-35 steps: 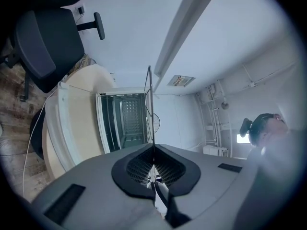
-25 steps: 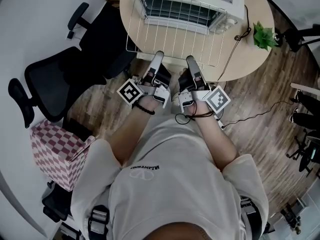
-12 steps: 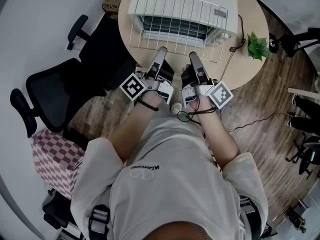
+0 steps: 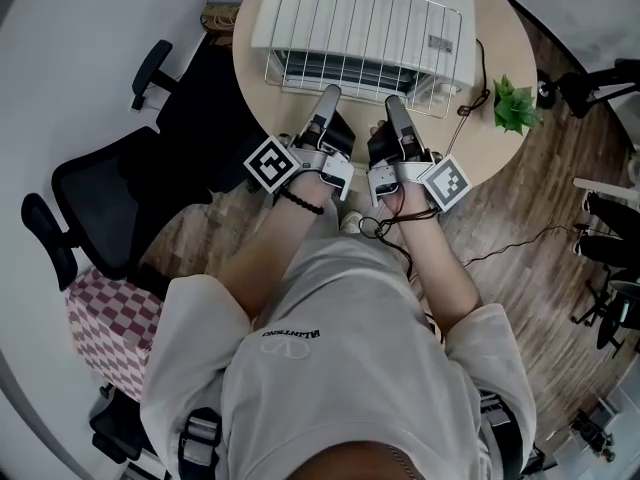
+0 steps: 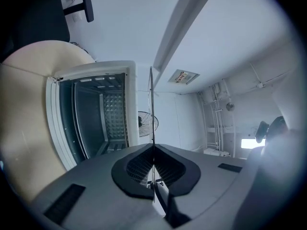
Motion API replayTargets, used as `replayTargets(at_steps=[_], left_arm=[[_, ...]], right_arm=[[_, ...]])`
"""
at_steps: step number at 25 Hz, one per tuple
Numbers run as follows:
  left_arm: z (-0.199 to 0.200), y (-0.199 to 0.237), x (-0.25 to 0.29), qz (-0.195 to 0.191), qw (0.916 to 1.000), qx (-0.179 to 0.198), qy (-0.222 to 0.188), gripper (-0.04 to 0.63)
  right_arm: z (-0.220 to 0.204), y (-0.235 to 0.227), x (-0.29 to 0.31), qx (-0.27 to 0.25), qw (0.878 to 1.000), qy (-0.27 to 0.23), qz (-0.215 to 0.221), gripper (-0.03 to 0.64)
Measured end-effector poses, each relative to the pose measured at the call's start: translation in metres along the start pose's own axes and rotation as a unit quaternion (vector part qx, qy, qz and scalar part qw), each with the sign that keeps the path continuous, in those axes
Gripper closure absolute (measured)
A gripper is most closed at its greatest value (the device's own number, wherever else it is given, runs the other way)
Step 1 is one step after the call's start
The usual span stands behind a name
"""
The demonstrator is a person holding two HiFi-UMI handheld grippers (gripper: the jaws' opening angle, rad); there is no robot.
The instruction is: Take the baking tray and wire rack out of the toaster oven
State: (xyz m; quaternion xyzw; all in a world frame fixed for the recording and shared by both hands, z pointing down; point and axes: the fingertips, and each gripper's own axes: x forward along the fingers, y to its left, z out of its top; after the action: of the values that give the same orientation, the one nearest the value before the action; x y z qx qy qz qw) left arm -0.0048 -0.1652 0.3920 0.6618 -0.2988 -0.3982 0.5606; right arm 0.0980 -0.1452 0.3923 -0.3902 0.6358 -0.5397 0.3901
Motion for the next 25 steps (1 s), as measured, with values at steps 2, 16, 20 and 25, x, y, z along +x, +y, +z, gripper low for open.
replayTargets(at_steps=[2,16,20,25], left_arm=[[0.003,0.001,0.009,0.002,1.0,-0.001,0.001,0.593],[0.024,0.013,0.059,0.026,0.9995,-0.015,0.007,0.592],[0.025,0.019,0.064,0.034,0.9993,-0.015,0.007,0.592],[0.025,0.023,0.068,0.034,0.9993,-0.017,0.002,0.592]], right_arm=[[0.005,0.001,0.008,-0.001,1.0,-0.002,0.0,0.606],[0.034,-0.008,0.054,-0.006,0.999,-0.019,-0.026,0.604],[0.036,-0.015,0.057,0.002,0.999,-0.026,-0.035,0.604],[0.04,-0.021,0.061,0.0,0.999,-0.03,-0.036,0.603]])
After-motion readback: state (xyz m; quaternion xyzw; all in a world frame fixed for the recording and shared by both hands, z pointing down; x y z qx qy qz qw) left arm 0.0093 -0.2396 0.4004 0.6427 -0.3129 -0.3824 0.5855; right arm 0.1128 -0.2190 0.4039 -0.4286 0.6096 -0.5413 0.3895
